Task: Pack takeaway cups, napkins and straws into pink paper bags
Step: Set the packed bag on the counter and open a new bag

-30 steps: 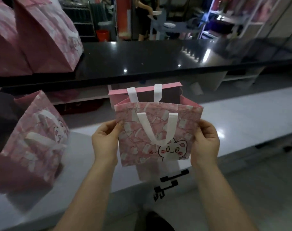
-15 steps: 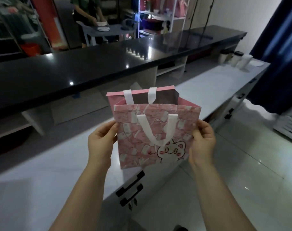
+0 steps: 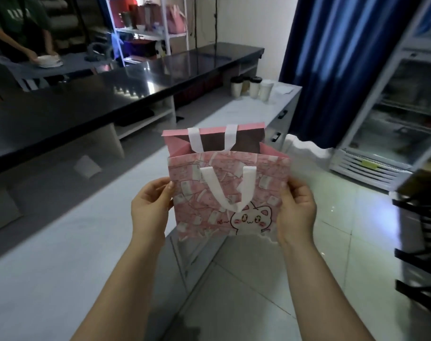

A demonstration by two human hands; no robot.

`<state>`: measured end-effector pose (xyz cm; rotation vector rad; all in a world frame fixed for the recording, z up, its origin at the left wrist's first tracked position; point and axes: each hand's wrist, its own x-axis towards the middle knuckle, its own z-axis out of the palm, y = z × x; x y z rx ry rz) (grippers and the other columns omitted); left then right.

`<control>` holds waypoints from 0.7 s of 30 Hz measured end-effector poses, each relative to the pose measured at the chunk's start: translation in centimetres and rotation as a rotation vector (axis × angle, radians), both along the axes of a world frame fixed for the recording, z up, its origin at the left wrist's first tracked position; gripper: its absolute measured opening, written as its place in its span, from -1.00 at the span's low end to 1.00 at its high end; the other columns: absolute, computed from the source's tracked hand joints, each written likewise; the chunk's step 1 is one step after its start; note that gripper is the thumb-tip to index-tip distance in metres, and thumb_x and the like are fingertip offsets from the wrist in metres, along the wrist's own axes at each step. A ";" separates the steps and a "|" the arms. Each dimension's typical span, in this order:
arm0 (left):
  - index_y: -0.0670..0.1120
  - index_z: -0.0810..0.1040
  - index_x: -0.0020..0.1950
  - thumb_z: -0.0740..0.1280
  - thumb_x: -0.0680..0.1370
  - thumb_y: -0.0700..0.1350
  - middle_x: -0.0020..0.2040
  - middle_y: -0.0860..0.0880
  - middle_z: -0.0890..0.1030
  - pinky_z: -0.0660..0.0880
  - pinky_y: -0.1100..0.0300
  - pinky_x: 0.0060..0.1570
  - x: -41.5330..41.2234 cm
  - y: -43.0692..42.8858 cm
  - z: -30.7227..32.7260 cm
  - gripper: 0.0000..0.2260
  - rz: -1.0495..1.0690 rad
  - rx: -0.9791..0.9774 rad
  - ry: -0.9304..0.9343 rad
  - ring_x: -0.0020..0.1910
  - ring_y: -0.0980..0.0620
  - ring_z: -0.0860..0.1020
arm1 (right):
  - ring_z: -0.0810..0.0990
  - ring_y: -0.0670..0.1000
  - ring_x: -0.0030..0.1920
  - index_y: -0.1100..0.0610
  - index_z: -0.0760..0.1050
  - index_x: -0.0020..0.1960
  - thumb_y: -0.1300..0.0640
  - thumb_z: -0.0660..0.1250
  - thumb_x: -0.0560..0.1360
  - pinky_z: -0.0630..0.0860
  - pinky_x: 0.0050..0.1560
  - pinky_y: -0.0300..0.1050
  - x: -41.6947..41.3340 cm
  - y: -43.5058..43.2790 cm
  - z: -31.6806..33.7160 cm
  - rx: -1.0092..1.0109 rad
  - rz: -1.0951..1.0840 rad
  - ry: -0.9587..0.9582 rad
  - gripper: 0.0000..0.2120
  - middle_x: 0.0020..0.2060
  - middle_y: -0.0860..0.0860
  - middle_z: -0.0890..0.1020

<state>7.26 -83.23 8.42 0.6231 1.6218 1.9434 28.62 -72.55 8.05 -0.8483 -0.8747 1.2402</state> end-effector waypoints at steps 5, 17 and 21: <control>-0.05 0.66 -0.05 0.37 0.57 -0.17 -0.12 -0.05 0.71 0.59 0.24 -0.25 5.4 8.1 -1.3 -0.92 -0.125 -0.021 0.021 -0.16 0.02 0.68 | 0.66 -0.16 -0.22 0.03 0.58 -0.08 0.29 0.32 0.55 0.56 -0.27 -0.29 5.7 5.9 -2.2 -0.050 -0.171 -0.035 -0.83 -0.23 -0.12 0.70; -0.05 0.66 -0.04 0.39 0.56 -0.15 -0.07 -0.12 0.70 0.62 0.05 -0.26 6.3 26.7 -4.5 -0.94 -0.226 -0.044 -0.035 -0.14 -0.13 0.65 | 0.67 -0.01 -0.07 -0.07 0.63 -0.10 0.26 0.32 0.55 0.61 -0.08 -0.07 7.8 20.2 -5.8 -0.132 -0.312 -0.097 -0.76 -0.11 -0.03 0.71; 0.01 0.66 -0.05 0.41 0.55 -0.10 -0.04 -0.06 0.69 0.60 -0.10 0.01 3.7 35.5 -4.4 -0.96 -0.174 -0.006 -0.070 0.03 -0.14 0.64 | 0.67 -0.03 -0.09 0.00 0.61 -0.08 0.29 0.32 0.55 0.60 -0.06 -0.06 4.1 28.4 -4.9 -0.105 -0.327 -0.077 -0.79 -0.13 -0.05 0.71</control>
